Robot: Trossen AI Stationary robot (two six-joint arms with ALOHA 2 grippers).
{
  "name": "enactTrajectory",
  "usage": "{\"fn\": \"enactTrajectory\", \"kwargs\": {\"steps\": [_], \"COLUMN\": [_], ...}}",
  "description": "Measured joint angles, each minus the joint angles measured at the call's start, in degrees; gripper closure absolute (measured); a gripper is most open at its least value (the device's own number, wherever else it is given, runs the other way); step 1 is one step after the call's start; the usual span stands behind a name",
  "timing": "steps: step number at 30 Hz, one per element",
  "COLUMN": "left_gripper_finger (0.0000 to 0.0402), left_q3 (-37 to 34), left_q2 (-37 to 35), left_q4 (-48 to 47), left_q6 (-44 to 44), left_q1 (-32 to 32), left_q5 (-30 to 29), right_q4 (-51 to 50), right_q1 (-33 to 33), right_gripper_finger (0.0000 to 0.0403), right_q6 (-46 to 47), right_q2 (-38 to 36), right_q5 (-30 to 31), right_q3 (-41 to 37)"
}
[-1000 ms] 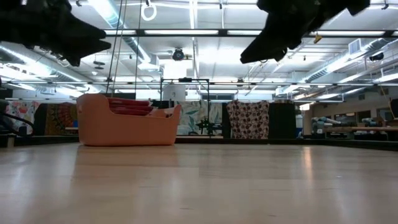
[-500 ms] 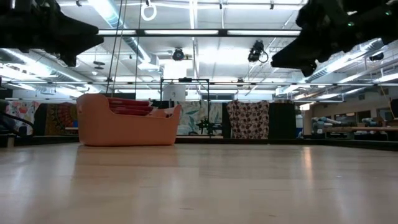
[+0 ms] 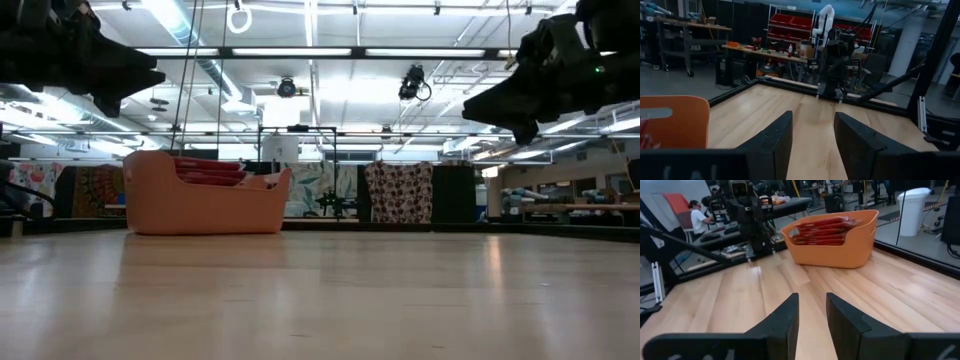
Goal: Sort popcorn bags into baskets
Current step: Return to Home Position
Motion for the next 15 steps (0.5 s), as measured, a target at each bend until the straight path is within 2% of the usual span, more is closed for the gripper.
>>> {"fn": "enactTrajectory", "kwargs": {"steps": [7,15], "left_gripper_finger": [0.0253,0.0254], "left_q3": [0.00,0.00], "left_q2": [-0.11,-0.11], "left_q4": [0.09,1.22], "left_q6": [2.02,4.75], "left_q1": [0.00,-1.13], "left_q5": [-0.07,-0.05], "right_q4": [-0.16,-8.20], "right_q1": [0.00,0.00], "right_gripper_finger": [0.0300,0.0300], "right_q6": [-0.92,-1.91], "right_q2": [-8.98,-18.30], "right_q5": [-0.02,0.00], "right_q3": [-4.14,-4.30]}}
